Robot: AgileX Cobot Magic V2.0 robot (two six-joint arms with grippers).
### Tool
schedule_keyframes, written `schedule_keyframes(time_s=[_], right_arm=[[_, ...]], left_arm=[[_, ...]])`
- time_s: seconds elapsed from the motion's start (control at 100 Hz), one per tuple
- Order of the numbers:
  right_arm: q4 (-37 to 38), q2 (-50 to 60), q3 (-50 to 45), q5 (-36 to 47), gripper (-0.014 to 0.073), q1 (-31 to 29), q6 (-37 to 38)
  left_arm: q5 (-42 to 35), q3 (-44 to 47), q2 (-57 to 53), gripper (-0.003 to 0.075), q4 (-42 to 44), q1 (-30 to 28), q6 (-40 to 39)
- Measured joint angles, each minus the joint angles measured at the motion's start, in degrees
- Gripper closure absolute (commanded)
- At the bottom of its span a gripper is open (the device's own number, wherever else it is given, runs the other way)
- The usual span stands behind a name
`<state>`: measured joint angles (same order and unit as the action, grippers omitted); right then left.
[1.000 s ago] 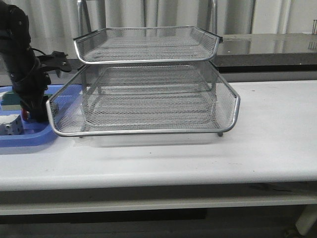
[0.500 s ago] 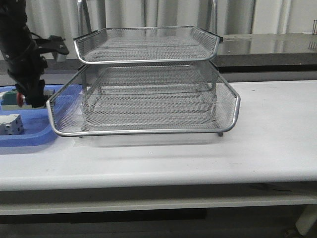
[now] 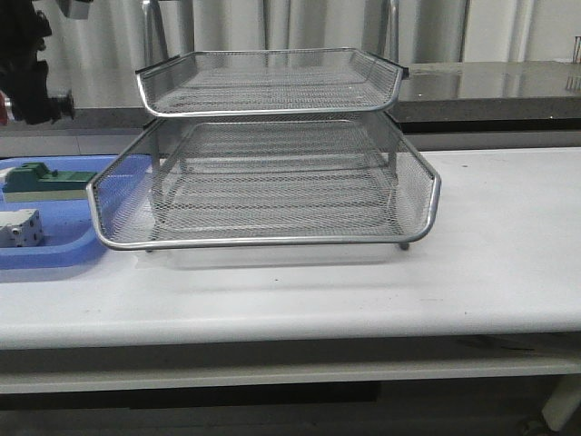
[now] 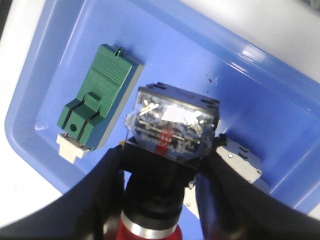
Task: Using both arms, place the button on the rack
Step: 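Lift the button with the left gripper and carry it over the rack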
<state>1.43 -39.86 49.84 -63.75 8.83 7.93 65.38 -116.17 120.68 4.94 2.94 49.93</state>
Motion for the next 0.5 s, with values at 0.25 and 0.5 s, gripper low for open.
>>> schedule_keyframes(time_s=[0.25,0.5], right_arm=[[0.0,0.0,0.0,0.0,0.0662,0.0,0.0],[0.0,0.0,0.0,0.0,0.0662,0.0,0.0]], left_arm=[[5.1,0.0,-6.7,0.0741,-2.9,-0.2,0.0],[6.5,0.0,-12.6,0.0741,-10.8,0.8,0.0]])
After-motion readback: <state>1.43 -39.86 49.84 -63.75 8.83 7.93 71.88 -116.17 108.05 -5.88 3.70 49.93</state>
